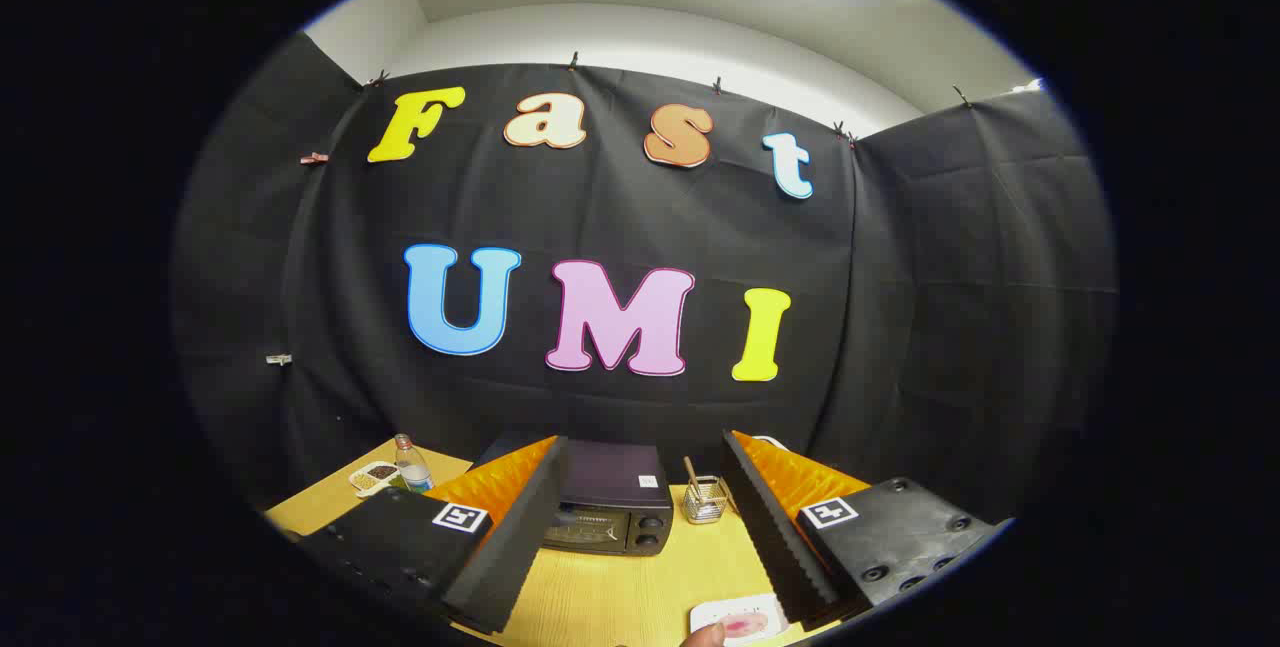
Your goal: Open the toaster oven, put the food inside, and close the toaster oven door.
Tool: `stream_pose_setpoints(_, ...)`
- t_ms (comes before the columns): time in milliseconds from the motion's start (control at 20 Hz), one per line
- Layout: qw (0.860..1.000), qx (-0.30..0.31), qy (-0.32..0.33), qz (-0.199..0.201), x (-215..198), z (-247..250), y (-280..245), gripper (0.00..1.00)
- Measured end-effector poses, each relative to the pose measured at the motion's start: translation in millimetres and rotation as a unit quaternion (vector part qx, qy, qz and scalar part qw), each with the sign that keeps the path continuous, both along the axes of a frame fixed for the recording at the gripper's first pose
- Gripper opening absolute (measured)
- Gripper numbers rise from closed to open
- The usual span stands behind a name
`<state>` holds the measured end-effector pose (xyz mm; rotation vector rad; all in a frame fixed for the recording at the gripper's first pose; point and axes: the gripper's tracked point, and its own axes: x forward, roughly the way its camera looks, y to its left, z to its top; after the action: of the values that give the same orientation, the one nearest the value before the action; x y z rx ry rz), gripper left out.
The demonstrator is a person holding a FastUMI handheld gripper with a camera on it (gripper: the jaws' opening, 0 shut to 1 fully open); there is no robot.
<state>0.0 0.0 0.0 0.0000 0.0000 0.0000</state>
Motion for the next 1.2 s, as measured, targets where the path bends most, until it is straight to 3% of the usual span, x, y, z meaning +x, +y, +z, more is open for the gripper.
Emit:
stream_pose_setpoints(1000,1.000,0.000,-0.016,0.005,-13.7,7.9,14.2,0.97)
stream_pose_setpoints(1200,1.000,0.001,-0.001,0.021,-6.7,-3.7,29.0,0.97)
